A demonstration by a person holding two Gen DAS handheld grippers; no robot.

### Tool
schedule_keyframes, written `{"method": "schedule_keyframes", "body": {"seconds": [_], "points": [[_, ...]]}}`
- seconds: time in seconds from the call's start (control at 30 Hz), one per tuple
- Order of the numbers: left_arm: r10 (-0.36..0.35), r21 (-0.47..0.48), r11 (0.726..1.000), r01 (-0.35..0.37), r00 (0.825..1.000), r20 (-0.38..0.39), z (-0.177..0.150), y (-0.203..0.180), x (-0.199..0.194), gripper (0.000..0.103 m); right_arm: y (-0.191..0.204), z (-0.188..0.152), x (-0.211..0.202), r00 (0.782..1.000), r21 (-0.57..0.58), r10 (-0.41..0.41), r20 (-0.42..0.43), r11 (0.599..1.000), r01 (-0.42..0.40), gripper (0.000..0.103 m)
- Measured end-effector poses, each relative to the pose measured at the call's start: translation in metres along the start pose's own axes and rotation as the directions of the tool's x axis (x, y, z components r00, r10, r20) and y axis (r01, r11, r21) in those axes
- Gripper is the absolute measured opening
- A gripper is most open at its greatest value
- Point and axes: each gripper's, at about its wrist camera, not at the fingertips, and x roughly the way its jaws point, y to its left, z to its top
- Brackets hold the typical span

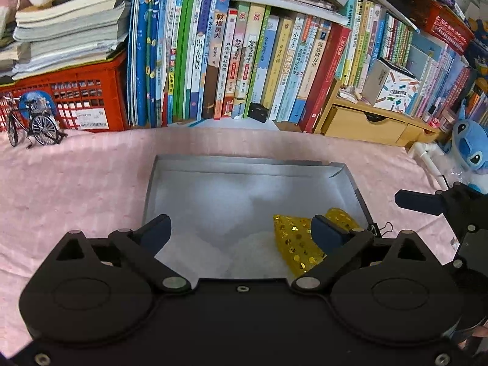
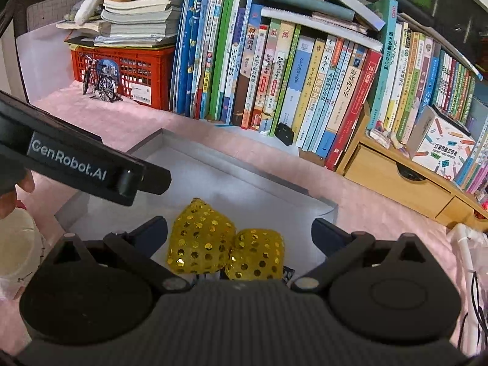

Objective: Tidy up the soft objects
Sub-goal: 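Carry the foam block and gold bow into the grey tray and release both, then move both tools back toward the remaining soft items on the table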

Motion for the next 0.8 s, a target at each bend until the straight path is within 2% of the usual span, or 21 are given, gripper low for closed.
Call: {"method": "schedule_keyframes", "body": {"seconds": [0.37, 0.8], "points": [[0.009, 0.052, 0.999, -0.012, 0.997, 0.071, -0.017, -0.012, -0.042, 0.098, -0.007, -0.009, -0.035, 0.999, 0.032, -0.003, 0.040, 0.999, 0.002, 0.103], [-0.030, 0.161, 0.987, -0.001, 0.981, 0.192, -0.067, -0.029, -0.103, 0.098, -0.012, -0.045, -0.093, 0.989, 0.073, -0.045, 0.138, 0.997, 0.035, 0.103]]}}
